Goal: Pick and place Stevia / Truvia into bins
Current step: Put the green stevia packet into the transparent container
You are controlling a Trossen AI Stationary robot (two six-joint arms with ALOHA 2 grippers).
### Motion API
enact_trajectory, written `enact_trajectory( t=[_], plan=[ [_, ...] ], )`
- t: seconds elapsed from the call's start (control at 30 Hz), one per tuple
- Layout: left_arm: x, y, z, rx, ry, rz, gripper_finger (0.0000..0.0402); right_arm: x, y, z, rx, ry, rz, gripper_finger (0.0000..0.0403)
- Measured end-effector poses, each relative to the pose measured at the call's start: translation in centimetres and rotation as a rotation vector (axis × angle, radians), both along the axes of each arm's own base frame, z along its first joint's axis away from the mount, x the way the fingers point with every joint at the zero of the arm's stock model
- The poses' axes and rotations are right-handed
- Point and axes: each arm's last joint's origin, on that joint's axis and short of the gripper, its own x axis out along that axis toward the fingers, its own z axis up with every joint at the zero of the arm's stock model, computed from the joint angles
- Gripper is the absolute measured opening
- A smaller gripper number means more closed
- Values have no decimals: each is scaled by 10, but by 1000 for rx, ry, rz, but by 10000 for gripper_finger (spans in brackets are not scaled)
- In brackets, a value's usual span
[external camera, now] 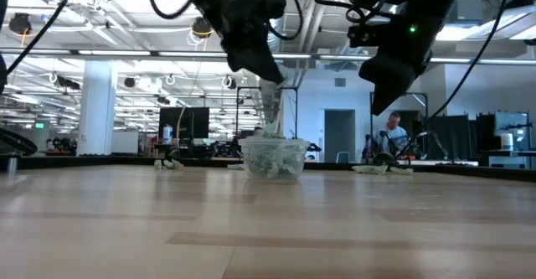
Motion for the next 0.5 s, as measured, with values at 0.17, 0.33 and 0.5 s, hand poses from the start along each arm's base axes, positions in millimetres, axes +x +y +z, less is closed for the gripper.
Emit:
enact_trajectory(
  t=[0.17, 0.33, 0.5],
  plan=[
    [4, 24, -9, -58, 8, 16, 0, -1, 1, 0, -3, 12, 5, 134],
    [10, 27, -28, -81, 67, 23, 0, -2, 3, -1, -1, 6, 0, 134],
    [10, 28, -38, -80, 124, 37, 0, -9, 4, -10, -2, 35, -19, 134]
  ],
)
